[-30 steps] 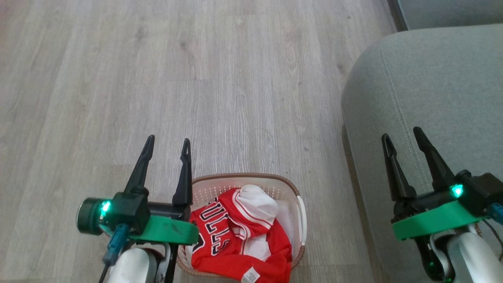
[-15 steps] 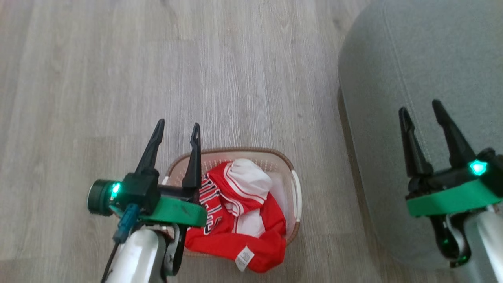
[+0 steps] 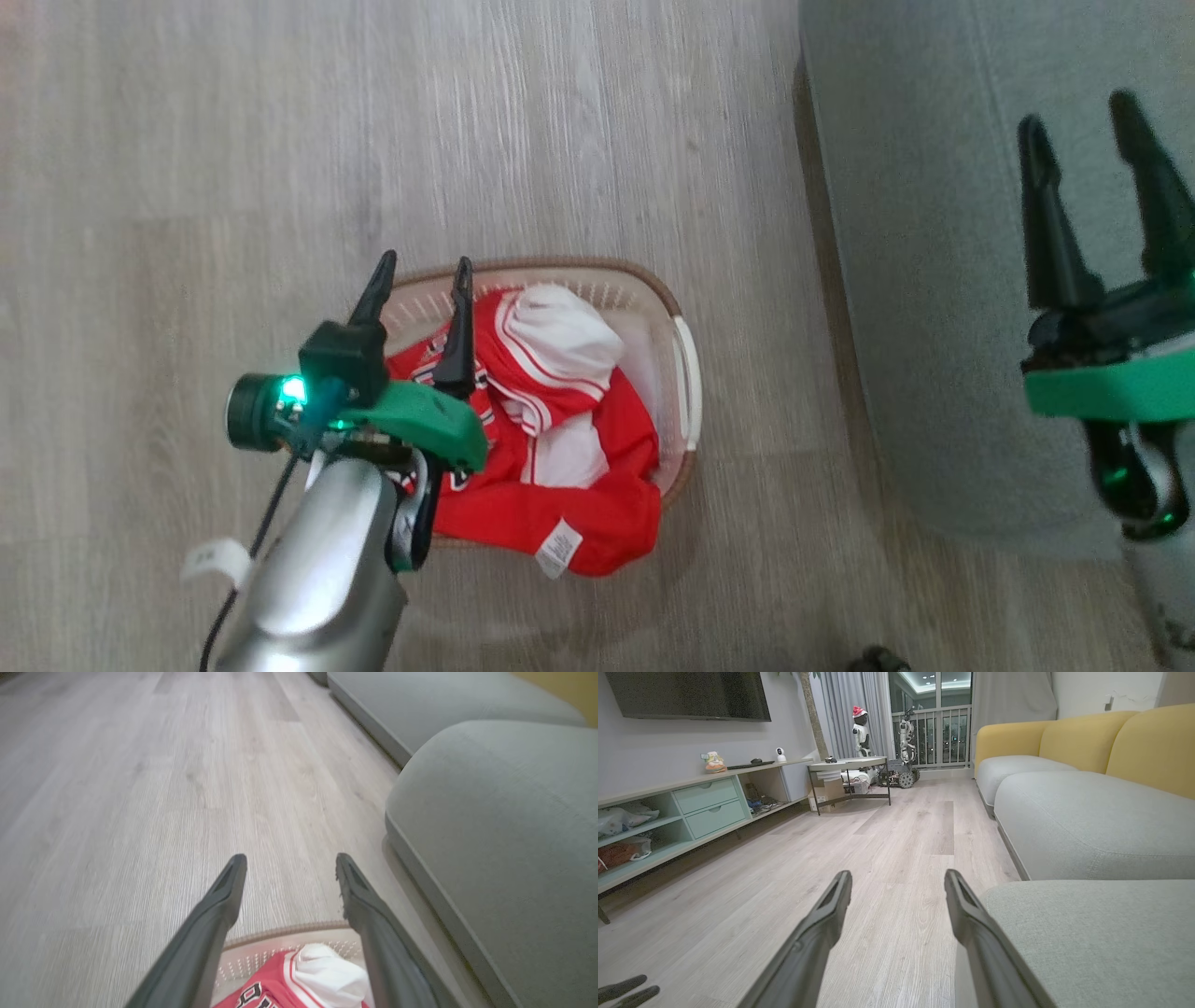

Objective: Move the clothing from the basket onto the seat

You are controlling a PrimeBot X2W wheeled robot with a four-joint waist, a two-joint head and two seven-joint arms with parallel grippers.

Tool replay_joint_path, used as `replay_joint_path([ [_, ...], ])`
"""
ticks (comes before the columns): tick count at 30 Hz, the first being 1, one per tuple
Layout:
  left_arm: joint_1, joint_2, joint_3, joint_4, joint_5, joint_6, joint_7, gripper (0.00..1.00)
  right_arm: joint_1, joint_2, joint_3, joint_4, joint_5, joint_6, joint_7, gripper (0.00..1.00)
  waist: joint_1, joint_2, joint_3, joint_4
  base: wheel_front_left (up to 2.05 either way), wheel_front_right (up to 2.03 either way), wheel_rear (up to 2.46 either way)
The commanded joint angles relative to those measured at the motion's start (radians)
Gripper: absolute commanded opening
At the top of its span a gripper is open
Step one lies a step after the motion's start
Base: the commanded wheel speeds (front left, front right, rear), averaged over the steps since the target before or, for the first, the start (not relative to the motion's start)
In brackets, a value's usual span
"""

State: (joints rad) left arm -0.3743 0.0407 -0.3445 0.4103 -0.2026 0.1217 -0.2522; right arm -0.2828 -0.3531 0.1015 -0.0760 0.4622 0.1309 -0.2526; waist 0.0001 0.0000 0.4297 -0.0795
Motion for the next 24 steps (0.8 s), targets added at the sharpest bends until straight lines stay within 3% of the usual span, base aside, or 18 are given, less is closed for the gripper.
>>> replay_joint_path([
  [1, -0.035, 0.009, 0.025, 0.011, -0.016, -0.009, -0.01, 1.0, -0.02, -0.025, 0.006, -0.042, 0.01, 0.0, -0.009, 1.0, -0.0001, 0.0, 0.059, -0.023, 0.0, 0.0, 0.0],
  [9, -0.184, 0.009, 0.018, 0.332, -0.114, -0.068, -0.01, 1.0, -0.091, -0.042, -0.036, -0.099, 0.029, 0.0, -0.009, 1.0, -0.0001, 0.0, 0.179, -0.05, 0.0, 0.0, 0.0],
  [24, -0.457, 0.009, -0.053, 0.796, -0.31, -0.098, 0.03, 1.0, -0.18, -0.036, -0.056, -0.157, 0.039, 0.0, -0.009, 1.0, -0.0001, 0.0, 0.366, -0.123, 0.0, 0.0, 0.0],
])
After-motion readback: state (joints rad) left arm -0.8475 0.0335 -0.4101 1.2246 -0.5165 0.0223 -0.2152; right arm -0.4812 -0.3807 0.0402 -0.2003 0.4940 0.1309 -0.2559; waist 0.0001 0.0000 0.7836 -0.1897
